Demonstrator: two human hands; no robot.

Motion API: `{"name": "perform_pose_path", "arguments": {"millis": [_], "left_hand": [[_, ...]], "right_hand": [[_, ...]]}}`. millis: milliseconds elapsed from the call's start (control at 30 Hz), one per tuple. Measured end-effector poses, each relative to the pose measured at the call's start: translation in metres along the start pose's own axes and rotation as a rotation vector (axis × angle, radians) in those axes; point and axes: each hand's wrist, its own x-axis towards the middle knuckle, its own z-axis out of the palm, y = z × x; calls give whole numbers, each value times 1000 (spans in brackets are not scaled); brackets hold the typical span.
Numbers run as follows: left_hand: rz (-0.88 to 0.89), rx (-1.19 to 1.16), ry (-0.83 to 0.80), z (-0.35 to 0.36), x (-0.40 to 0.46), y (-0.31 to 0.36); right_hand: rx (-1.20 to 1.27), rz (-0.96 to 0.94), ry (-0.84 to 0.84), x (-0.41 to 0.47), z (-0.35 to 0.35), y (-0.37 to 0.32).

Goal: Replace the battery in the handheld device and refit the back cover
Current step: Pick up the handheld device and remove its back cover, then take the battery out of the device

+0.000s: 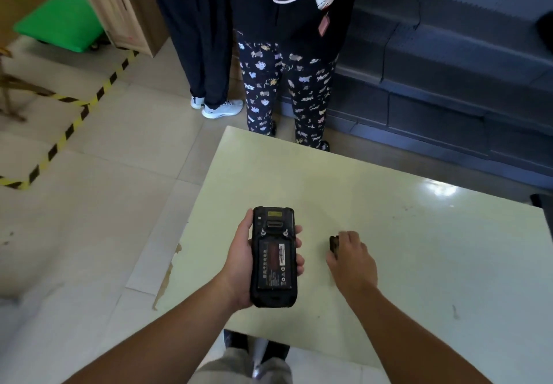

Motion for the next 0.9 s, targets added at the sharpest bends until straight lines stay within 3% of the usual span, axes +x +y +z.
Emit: {"name": "perform_pose_path", "arguments": {"millis": [400, 467, 533, 600, 700, 800, 900], "left_hand": [[-11, 19, 21, -19, 4, -9], [-25, 38, 21, -18, 4, -10], [-31, 59, 28, -15, 3, -10], [-34, 89, 51, -11, 2, -12], [-52, 142, 102, -7, -3, -15], [-72, 134, 76, 1, -5, -16], [-54, 99, 76, 8, -6, -17]], "right_hand": [[-122, 11, -51, -4, 18, 4], [0, -13, 3, -7, -8, -6], [313, -162, 202, -16, -47, -21], [494, -472, 387, -36, -86, -37], [339, -894, 288, -78, -116, -49], [91, -904, 161, -100, -119, -48], [124, -827, 110, -102, -123, -47]]}}
